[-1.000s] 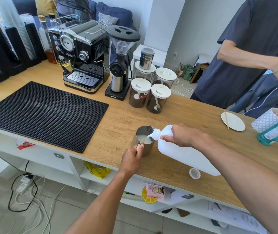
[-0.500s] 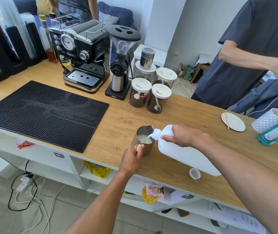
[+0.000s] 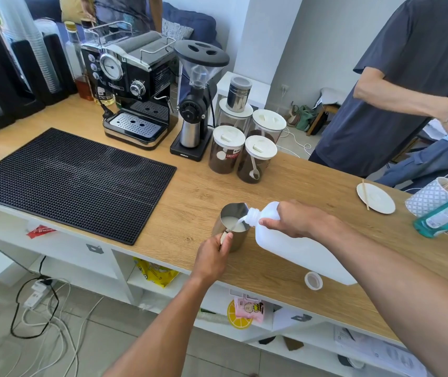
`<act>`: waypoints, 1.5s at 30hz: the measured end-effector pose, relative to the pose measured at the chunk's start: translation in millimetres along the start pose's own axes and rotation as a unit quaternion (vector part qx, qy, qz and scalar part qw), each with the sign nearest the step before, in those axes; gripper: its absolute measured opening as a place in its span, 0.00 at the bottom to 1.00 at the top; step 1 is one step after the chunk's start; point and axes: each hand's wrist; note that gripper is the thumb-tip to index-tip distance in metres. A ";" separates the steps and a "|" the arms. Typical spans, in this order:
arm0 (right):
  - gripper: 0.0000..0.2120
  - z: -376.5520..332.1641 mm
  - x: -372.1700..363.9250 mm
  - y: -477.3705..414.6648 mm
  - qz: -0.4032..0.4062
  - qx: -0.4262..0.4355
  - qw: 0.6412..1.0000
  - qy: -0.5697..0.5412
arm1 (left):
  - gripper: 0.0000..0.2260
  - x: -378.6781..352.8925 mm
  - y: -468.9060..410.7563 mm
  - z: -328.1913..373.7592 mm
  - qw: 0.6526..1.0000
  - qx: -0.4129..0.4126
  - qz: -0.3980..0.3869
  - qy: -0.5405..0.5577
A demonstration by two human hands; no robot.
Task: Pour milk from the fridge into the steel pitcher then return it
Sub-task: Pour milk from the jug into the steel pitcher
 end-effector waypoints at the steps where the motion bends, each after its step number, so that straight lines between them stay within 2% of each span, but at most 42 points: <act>1: 0.22 -0.3 0.6 0.6 -0.001 0.001 1.000 0.000 | 0.20 0.4 0.4 0.7 1.000 0.000 0.000 0.002; 45: 0.20 -0.3 0.1 -4.0 -0.012 -0.001 1.000 0.004 | 0.20 3.8 2.7 6.6 1.000 0.014 -0.003 0.010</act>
Point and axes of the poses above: each hand's wrist, its own y-axis away from the middle knuckle, its own x-axis out of the back of the hand, z = x × y, and after that the axes turned 8 degrees about -y, right-handed
